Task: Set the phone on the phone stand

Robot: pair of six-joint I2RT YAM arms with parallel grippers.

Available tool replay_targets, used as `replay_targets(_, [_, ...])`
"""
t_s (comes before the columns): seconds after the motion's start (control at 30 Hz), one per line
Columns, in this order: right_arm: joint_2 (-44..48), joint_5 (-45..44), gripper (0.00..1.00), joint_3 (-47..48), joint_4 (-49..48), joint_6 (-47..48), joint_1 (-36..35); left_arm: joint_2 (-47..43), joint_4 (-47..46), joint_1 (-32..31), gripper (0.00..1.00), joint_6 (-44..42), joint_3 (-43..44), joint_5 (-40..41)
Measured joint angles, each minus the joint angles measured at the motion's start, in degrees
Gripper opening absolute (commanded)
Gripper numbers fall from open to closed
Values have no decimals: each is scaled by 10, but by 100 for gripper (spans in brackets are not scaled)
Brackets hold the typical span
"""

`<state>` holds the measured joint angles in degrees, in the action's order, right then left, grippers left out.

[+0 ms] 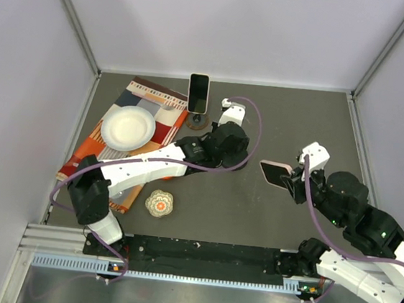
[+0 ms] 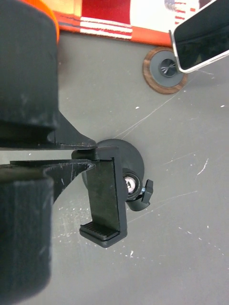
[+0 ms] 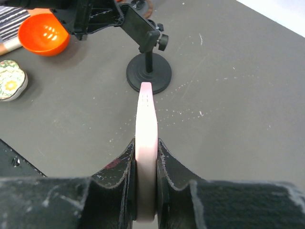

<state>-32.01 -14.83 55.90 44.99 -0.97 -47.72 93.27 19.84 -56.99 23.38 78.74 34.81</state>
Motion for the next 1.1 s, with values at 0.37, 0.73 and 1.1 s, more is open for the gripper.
replay_targets(0.37, [-69,137,0,13,2,54,0,-123,-96,13,0,-155,-146,-125])
replay_targets(0.73, [-216,417,0,70,-13,167,0,-192,-82,72,0,-286,-196,-395])
replay_targets(1.1, [-340,565,0,129,-87,282,49,-201,-62,98,0,-316,-198,-490])
